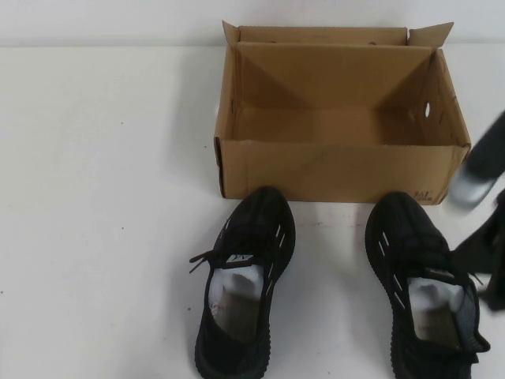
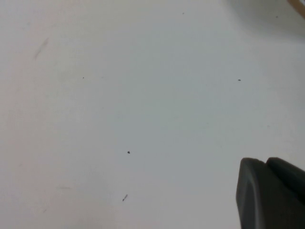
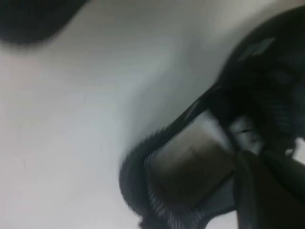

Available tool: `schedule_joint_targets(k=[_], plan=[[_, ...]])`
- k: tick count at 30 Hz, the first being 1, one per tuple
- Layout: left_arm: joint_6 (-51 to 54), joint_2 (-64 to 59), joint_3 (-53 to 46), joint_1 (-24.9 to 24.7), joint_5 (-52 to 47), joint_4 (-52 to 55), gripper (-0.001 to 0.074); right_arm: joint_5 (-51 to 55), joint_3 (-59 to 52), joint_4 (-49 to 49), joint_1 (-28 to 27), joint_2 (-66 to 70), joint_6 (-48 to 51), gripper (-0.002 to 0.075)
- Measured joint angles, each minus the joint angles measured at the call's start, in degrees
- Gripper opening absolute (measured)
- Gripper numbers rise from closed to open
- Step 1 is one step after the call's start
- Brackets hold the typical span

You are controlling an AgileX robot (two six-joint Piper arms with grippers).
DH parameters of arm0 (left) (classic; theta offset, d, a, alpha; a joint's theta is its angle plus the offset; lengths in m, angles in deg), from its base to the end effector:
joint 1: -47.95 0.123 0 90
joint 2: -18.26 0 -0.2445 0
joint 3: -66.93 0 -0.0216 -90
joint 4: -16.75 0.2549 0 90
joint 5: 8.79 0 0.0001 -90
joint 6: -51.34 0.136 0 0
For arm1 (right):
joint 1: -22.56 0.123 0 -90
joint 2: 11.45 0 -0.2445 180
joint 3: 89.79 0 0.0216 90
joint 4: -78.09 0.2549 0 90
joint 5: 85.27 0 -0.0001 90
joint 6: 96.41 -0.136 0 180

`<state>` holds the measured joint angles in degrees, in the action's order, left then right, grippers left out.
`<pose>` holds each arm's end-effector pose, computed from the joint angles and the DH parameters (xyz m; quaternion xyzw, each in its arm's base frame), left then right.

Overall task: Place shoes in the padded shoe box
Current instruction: Pick up the shoe from the table

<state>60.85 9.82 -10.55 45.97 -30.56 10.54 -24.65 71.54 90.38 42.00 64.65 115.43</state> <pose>0.1401 -0.0103 0.1574 0.0521 0.8051 -0.0071 0.5908 0.2310 0.1083 0.2397 -0.3920 0.8894 0.0788 0.2217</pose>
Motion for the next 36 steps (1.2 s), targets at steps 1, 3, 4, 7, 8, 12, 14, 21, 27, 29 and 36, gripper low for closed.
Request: schedule_joint_targets(k=[1, 3, 4, 7, 8, 12, 14, 21, 27, 29, 36], plan=[[0.0, 0.0, 0.0, 0.0, 0.0, 0.0, -0.0004, 0.3, 0.0, -2.0, 2.8, 0.3, 0.2, 0.0015], [0.0, 0.0, 0.0, 0.0, 0.0, 0.0, -0.0004, 1.0, 0.0, -6.5, 7.5, 0.9, 1.0, 0.0061], [0.0, 0.0, 0.0, 0.0, 0.0, 0.0, -0.0004, 1.3, 0.0, -7.8, 8.9, 1.0, 1.5, 0.0088], [0.0, 0.0, 0.0, 0.0, 0.0, 0.0, -0.0004, 1.4, 0.0, -10.6, 11.8, 1.3, 5.2, 0.0197], [0.0, 0.0, 0.0, 0.0, 0.0, 0.0, -0.0004, 1.4, 0.0, -10.9, 12.1, 1.3, 6.2, 0.0236], [0.0, 0.0, 0.0, 0.0, 0.0, 0.0, -0.0004, -0.1, -0.3, -11.7, 12.4, 2.3, 8.6, 0.0333], [0.0, 0.0, 0.0, 0.0, 0.0, 0.0, -0.0004, -1.6, -1.1, -12.3, 12.4, 3.3, 9.5, 0.0347], [0.0, 0.0, 0.0, 0.0, 0.0, 0.0, -0.0004, -6.9, -3.9, -17.6, 12.4, 5.7, 10.2, 0.0357], [0.0, 0.0, 0.0, 0.0, 0.0, 0.0, -0.0004, -10.5, -4.4, -19.8, 12.4, 8.9, 10.2, 0.0358], [0.0, 0.0, 0.0, 0.0, 0.0, 0.0, -0.0004, -11.2, -4.4, -20.2, 12.4, 9.7, 10.2, 0.0358], [0.0, 0.0, 0.0, 0.0, 0.0, 0.0, -0.0004, -12.4, -4.4, -21.9, 11.0, 11.7, 10.2, 0.0345]])
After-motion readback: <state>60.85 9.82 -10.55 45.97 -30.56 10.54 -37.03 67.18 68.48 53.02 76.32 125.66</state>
